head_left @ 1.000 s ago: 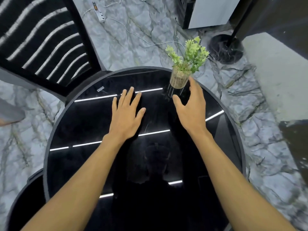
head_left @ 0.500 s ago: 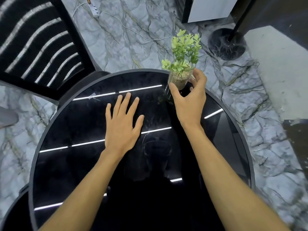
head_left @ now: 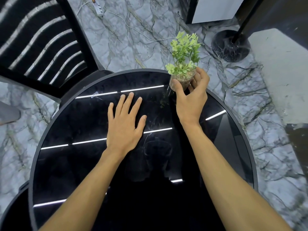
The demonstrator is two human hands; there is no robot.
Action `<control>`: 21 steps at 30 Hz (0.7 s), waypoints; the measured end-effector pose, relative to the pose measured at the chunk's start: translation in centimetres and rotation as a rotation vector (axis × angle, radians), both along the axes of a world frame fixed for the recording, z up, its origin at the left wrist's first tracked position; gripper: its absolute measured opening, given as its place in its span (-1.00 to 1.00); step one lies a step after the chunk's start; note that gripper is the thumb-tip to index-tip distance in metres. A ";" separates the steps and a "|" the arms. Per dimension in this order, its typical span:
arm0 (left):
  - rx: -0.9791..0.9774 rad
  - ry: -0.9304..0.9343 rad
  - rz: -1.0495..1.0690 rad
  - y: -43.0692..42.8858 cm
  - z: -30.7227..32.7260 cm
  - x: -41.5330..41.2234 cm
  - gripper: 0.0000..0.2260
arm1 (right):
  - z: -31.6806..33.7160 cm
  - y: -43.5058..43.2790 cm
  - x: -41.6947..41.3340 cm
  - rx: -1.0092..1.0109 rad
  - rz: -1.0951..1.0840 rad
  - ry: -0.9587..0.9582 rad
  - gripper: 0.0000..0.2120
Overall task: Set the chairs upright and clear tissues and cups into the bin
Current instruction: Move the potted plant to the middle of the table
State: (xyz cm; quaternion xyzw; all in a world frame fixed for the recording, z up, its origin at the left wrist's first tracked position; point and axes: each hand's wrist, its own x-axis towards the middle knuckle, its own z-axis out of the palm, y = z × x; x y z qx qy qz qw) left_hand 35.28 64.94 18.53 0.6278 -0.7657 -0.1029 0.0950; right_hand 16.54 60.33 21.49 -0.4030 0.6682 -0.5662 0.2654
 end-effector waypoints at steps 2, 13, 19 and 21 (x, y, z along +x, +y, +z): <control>-0.003 0.004 -0.001 0.0 0.0 0.0 -0.51 | 0.0 0.6 -0.1 0.008 0.020 0.012 -0.43; -0.002 0.085 -0.030 1.8 1.7 0.6 -0.52 | 1.9 6.7 1.1 -0.003 0.088 0.024 -0.43; 0.021 0.131 0.008 7.2 2.8 2.1 -0.51 | 2.8 11.4 2.8 -0.005 0.136 0.038 -0.42; 0.028 0.129 0.022 9.2 2.8 2.9 -0.51 | 3.0 13.1 3.4 -0.005 0.154 0.033 -0.42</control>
